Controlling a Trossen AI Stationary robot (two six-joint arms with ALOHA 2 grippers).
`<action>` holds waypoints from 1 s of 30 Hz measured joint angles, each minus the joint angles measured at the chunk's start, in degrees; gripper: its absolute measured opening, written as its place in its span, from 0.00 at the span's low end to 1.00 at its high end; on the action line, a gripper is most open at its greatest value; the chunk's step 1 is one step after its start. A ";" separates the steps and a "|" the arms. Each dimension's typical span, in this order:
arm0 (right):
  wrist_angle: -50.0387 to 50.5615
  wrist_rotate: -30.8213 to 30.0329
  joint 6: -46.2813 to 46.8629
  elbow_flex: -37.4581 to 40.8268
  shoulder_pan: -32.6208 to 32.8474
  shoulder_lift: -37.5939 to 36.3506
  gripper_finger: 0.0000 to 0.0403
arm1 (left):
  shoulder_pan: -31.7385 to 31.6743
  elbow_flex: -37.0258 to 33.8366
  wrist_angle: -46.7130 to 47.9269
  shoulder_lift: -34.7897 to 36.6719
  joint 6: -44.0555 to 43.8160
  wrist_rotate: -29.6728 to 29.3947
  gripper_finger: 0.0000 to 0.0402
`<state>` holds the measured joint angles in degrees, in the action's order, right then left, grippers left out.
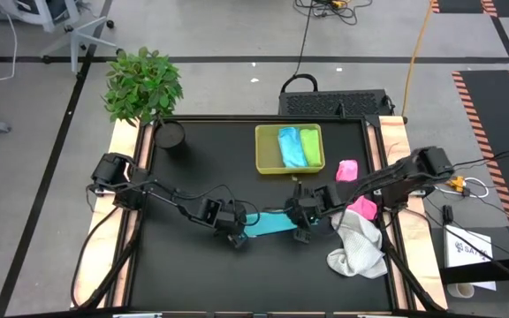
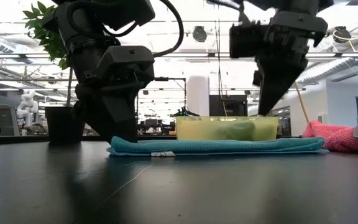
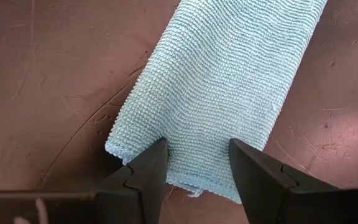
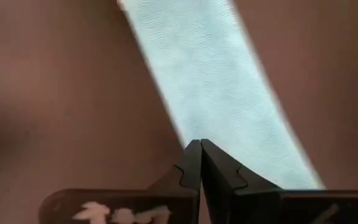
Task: Fold microfiber towels
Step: Fold the blue microfiber cloth
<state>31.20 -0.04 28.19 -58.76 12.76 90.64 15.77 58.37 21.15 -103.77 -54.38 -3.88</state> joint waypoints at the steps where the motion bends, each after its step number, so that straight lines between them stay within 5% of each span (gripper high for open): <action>1: 0.91 -1.26 -0.12 0.00 -0.02 -0.95 0.00 | 0.00 0.00 0.00 0.00 -0.03 0.00 0.44; 10: 1.06 -2.63 0.22 1.65 -0.06 -1.30 0.00 | 0.00 0.00 -0.07 0.02 -0.01 -0.02 0.44; 21: -10.38 -1.17 7.37 11.88 -0.07 -1.30 0.00 | 0.00 0.00 -0.20 0.02 -0.05 -0.02 0.44; 30: -7.92 1.66 7.12 14.27 -0.11 -1.56 0.00 | 0.00 0.00 -0.20 0.07 -0.12 -0.02 0.44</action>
<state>23.27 1.62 35.31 -44.49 12.64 89.08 15.77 58.37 20.95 -103.70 -54.50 -3.90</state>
